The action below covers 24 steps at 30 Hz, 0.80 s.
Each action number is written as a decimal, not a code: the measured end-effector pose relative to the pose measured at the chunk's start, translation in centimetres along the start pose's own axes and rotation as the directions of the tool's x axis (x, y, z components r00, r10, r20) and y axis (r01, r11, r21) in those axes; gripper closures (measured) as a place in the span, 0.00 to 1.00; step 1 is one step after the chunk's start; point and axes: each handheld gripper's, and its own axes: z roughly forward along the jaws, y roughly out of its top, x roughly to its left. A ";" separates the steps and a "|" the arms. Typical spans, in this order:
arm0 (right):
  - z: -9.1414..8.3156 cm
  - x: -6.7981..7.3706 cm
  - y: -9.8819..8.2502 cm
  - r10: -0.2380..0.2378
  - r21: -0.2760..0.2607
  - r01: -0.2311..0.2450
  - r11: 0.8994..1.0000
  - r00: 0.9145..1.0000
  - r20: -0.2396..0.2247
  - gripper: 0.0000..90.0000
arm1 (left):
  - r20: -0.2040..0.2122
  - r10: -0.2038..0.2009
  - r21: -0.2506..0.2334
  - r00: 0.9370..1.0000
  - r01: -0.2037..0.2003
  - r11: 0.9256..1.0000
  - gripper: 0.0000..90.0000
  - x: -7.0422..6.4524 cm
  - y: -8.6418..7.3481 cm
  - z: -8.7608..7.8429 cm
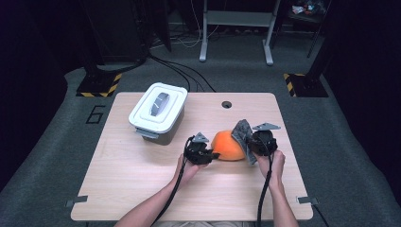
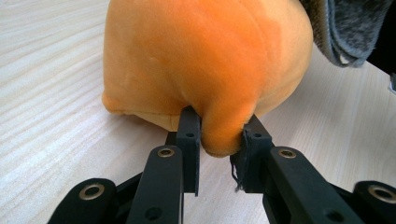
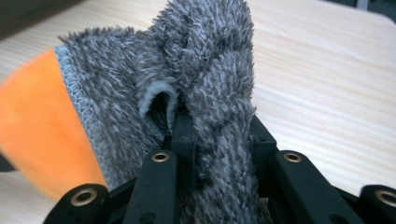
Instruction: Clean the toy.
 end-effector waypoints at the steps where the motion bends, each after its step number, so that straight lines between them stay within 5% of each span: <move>1: 0.1 -0.1 -0.1 0.010 0.000 -0.010 1.000 1.000 0.002 0.78 | -0.001 0.003 -0.001 1.000 -0.003 1.000 0.82 0.0 0.0 0.0; 6: 0.4 0.0 0.1 0.009 -0.001 -0.009 1.000 1.000 0.004 0.78 | -0.049 0.070 -0.005 0.996 -0.070 0.998 0.79 -0.4 0.0 -0.1; 10: 0.5 -0.1 0.2 0.004 0.001 -0.004 1.000 1.000 0.005 0.78 | -0.083 0.110 0.004 0.990 -0.110 0.994 0.64 -0.8 0.0 -0.2; 15: 0.6 -0.2 0.3 0.014 0.007 -0.014 1.000 1.000 0.006 0.78 | -0.201 0.223 0.033 0.954 -0.221 0.975 0.46 -1.9 0.3 -0.1; 18: 0.7 -0.2 0.4 0.006 0.006 -0.006 1.000 1.000 0.009 0.79 | -0.206 0.278 0.032 0.938 -0.278 0.960 0.56 -2.3 0.4 0.1; 21: 0.8 -0.3 0.5 0.020 -0.005 -0.020 1.000 1.000 0.019 0.79 | -0.181 0.262 -0.002 0.948 -0.266 0.964 0.74 -2.3 0.5 0.1; 24: 0.4 -0.5 0.4 0.028 -0.021 -0.028 0.999 1.000 0.001 0.79 | -0.139 0.201 -0.020 0.970 -0.206 0.978 0.81 -1.8 0.6 -0.1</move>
